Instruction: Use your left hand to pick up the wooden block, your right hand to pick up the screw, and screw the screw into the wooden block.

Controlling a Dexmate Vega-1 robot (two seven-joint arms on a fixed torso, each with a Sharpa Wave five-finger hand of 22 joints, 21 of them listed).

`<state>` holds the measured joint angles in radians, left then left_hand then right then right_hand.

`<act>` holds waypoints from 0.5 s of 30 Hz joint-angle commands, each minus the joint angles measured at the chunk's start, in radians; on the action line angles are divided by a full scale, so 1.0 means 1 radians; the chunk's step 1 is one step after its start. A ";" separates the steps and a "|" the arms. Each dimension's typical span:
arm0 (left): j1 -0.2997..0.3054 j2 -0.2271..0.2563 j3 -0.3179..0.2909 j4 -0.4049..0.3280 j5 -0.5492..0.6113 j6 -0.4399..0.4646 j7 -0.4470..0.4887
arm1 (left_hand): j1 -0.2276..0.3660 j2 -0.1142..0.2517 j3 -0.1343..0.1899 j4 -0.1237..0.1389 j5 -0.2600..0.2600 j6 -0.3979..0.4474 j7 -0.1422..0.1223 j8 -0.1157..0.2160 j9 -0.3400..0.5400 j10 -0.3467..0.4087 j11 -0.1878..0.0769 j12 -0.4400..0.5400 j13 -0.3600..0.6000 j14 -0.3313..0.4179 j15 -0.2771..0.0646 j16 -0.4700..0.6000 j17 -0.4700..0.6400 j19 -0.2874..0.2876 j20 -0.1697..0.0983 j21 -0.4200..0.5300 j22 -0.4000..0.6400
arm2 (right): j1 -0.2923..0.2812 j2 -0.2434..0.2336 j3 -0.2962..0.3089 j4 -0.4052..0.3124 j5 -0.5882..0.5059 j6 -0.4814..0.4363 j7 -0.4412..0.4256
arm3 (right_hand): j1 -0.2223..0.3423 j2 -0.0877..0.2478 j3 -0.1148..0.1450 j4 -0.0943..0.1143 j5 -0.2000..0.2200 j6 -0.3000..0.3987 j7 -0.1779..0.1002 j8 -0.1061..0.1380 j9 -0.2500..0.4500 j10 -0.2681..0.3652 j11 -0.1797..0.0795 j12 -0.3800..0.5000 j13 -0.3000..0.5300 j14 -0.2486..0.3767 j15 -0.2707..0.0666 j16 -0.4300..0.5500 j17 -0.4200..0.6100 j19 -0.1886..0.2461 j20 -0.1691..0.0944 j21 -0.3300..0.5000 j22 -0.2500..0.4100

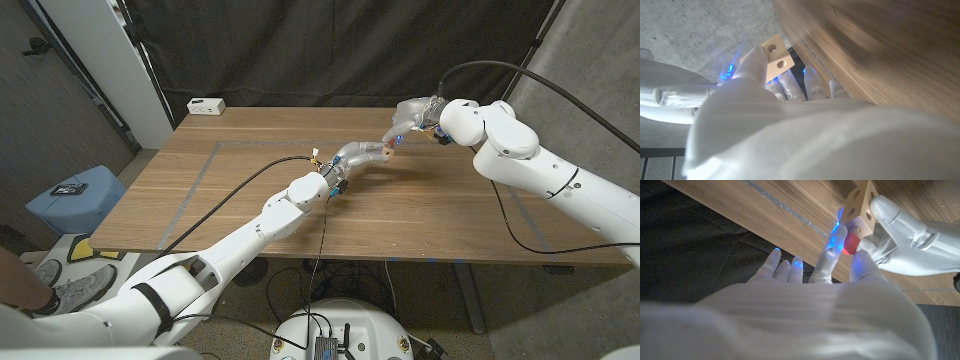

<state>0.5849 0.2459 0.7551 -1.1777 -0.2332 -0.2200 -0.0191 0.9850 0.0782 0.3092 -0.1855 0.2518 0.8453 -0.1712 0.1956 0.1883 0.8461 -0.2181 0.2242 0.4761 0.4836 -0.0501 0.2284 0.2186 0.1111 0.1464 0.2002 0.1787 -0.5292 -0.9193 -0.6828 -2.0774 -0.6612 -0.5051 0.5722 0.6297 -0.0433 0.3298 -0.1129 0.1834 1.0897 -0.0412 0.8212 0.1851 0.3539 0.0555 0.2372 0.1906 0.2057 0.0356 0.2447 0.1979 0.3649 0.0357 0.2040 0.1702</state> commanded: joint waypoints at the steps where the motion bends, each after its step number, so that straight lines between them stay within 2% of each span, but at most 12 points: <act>1: -0.014 -0.012 0.000 0.032 -0.007 -0.008 -0.009 | -0.015 0.029 0.043 0.036 0.007 0.012 0.006 0.005 0.004 0.008 0.002 0.006 0.050 0.004 -0.055 -0.006 -0.002 0.002 0.005 0.007 0.006 | 0.002 0.019 -0.012 0.015 -0.038 -0.028 -0.002 | -0.032 -0.008 -0.012 0.009 -0.005 0.016 0.000 -0.003 -0.002 0.018 0.007 0.007 0.001 0.016 -0.002 0.006 0.003 0.015 0.002 0.003 0.002; 9: -0.019 -0.016 0.000 0.042 -0.009 -0.012 -0.015 | -0.018 0.027 0.044 0.036 0.008 0.013 0.004 0.006 0.004 0.011 0.002 0.006 0.049 0.004 -0.055 -0.006 -0.003 0.004 0.003 0.008 0.006 | 0.012 0.015 -0.020 0.008 -0.062 -0.037 0.025 | -0.079 -0.018 -0.030 0.026 -0.009 0.012 0.008 -0.018 -0.004 0.022 0.013 0.000 0.001 0.019 0.000 0.003 0.005 0.016 0.004 0.000 0.002; 15: -0.019 -0.016 0.000 0.042 -0.010 -0.011 -0.015 | -0.020 0.027 0.046 0.036 0.008 0.012 0.007 0.005 0.004 0.010 0.002 0.005 0.047 0.004 -0.056 -0.007 -0.003 0.003 0.003 0.007 0.006 | 0.015 0.008 -0.017 -0.005 -0.070 -0.041 0.048 | -0.143 -0.029 -0.054 0.049 -0.011 -0.014 0.021 -0.044 -0.003 0.015 0.023 -0.013 0.001 0.016 0.009 -0.004 0.007 0.010 0.008 -0.005 0.003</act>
<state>0.5727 0.2360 0.7547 -1.1496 -0.2399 -0.2286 -0.0296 0.9851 0.0782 0.3092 -0.1855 0.2556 0.8469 -0.1696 0.1942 0.1888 0.8498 -0.2145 0.2242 0.4761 0.4837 -0.0501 0.2207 0.2137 0.1111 0.1464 0.2002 0.1787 -0.5237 -0.9064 -0.6953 -2.0682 -0.6959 -0.5281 0.5713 0.5066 -0.0684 0.2841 -0.0672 0.1736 1.0909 -0.0244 0.7872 0.1813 0.3699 0.0715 0.2322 0.1908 0.2163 0.0358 0.2447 0.2027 0.3754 0.0358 0.2040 0.1701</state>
